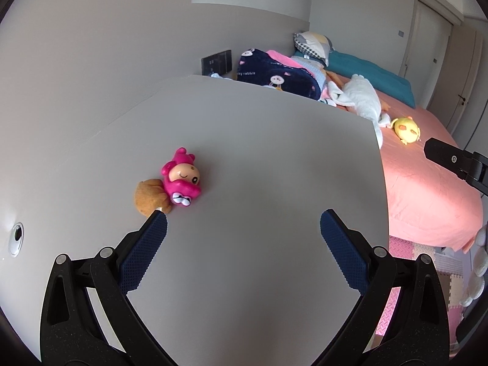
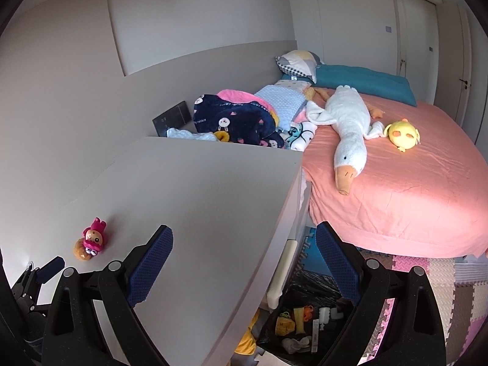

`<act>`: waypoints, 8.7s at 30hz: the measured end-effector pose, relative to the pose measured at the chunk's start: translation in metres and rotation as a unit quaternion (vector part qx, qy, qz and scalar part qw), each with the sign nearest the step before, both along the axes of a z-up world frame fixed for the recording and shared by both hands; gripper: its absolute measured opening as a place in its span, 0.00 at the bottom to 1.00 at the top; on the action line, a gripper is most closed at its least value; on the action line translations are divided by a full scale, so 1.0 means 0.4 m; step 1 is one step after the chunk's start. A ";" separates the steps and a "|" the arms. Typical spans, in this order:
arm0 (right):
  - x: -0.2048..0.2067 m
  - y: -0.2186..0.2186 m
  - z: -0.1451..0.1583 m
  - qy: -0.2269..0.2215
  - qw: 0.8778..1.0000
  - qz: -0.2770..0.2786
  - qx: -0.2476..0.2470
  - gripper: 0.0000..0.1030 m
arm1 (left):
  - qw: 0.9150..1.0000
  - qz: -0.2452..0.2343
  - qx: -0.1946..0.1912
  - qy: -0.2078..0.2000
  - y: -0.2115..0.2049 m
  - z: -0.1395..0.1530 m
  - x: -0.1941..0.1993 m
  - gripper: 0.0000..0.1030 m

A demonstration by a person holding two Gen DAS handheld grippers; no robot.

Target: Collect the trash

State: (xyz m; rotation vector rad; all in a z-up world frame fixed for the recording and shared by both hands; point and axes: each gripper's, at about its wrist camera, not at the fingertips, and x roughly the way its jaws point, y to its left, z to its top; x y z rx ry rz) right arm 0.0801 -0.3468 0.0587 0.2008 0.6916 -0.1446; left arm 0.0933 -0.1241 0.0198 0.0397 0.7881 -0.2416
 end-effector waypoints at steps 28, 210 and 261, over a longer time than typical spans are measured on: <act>0.117 0.178 -0.056 0.021 0.998 0.056 -0.008 0.92 | 0.996 0.088 -0.004 0.034 0.218 -0.074 0.126 0.65; -0.234 -0.465 0.019 0.016 0.989 -0.143 0.023 0.85 | 0.974 -0.224 0.028 0.028 -0.577 0.010 -0.105 0.86; -0.241 -0.435 0.051 0.005 0.990 -0.140 -0.008 0.97 | 0.980 -0.197 0.003 0.002 -0.535 0.041 -0.116 0.94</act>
